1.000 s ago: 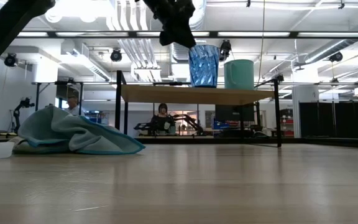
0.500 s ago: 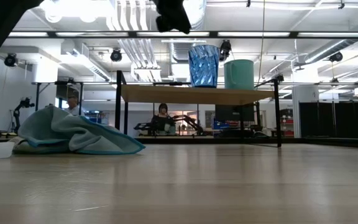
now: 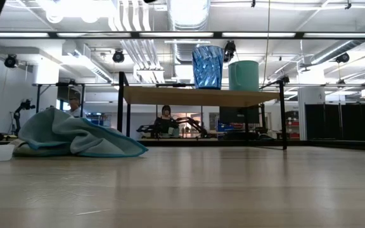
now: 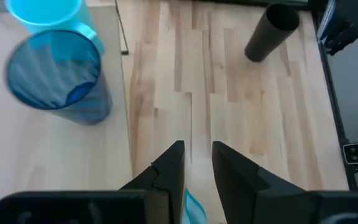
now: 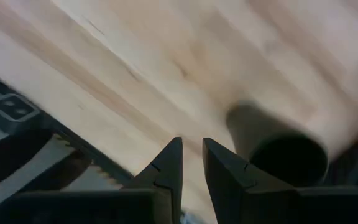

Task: Stack small to large cups/mugs on shelf
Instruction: Put the black cup on the shelf

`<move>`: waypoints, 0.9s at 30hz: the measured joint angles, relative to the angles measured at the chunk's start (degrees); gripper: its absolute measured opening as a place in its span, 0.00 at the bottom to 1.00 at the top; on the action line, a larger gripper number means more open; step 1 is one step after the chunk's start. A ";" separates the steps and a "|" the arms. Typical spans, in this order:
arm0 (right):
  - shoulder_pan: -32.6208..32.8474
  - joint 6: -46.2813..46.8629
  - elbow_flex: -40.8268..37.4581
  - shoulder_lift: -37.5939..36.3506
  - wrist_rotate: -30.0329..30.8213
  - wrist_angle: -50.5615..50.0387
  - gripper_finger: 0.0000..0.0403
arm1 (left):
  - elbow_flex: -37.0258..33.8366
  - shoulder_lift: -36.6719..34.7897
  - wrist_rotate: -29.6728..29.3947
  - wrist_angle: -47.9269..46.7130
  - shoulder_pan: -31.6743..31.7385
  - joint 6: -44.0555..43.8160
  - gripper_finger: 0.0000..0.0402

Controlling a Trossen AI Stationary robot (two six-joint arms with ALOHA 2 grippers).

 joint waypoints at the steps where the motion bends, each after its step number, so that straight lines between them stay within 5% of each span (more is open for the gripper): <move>1: 0.26 2.44 -1.13 -0.01 -1.70 0.00 0.14 | -0.02 -0.67 -0.18 -0.04 0.00 0.00 0.17; 10: 2.74 16.08 -8.21 -0.07 -6.96 0.03 0.14 | -0.04 -4.74 -0.32 -0.74 0.02 0.03 0.17; 27: 3.35 22.02 -18.00 -0.11 -10.11 0.05 0.14 | -0.07 -5.59 -0.34 -4.62 0.07 0.60 0.17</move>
